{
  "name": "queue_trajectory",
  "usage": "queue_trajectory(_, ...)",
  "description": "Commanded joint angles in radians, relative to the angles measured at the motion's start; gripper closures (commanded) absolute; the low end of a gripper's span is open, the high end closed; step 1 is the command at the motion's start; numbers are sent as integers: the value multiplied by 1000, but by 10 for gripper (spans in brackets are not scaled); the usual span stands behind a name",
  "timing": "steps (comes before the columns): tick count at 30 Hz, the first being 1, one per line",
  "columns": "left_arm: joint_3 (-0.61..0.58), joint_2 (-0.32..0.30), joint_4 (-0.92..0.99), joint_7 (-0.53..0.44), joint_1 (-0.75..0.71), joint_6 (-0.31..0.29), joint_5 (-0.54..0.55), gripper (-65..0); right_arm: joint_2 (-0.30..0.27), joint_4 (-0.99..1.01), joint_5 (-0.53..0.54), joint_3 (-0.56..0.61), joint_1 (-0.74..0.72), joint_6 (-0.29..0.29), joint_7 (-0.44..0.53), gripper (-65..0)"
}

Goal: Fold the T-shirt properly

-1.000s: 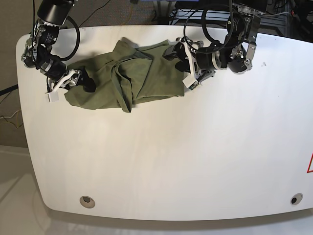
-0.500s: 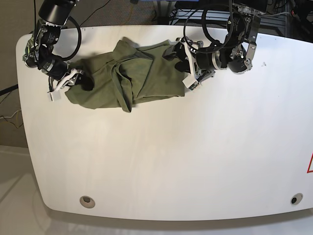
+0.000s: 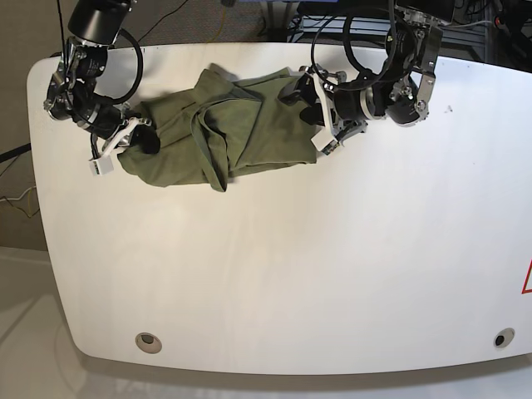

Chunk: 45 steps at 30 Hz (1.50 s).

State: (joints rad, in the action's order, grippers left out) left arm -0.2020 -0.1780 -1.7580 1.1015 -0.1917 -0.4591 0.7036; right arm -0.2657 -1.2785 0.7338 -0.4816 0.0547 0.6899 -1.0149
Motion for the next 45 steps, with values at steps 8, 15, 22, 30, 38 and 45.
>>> queue_trajectory(8, 72, -4, -21, -19, 0, 7, 49, -358, -25, -125, 32, 45, 1, -81, -104, 0)
queue_trajectory(15, 104, -6, -27, -22, -12, 5, 56, -356, -27, -265, 91, 31, 3, -39, -117, 0)
queue_trajectory(22, 80, -3, -25, -14, -3, 3, 55, -354, -44, -328, 156, 43, 0, -8, -135, 0)
queue_trajectory(30, 68, 8, -22, -18, 0, 3, 52, -354, -53, -355, 169, 30, -3, -5, -128, 0)
queue_trajectory(38, 59, 40, 8, -36, 10, 3, 22, -354, -66, -315, 158, -52, 3, -12, -139, 0)
queue_trajectory(45, 65, 37, 31, -50, -3, 8, -35, -353, -58, -332, 174, -39, 6, -5, -154, 0)
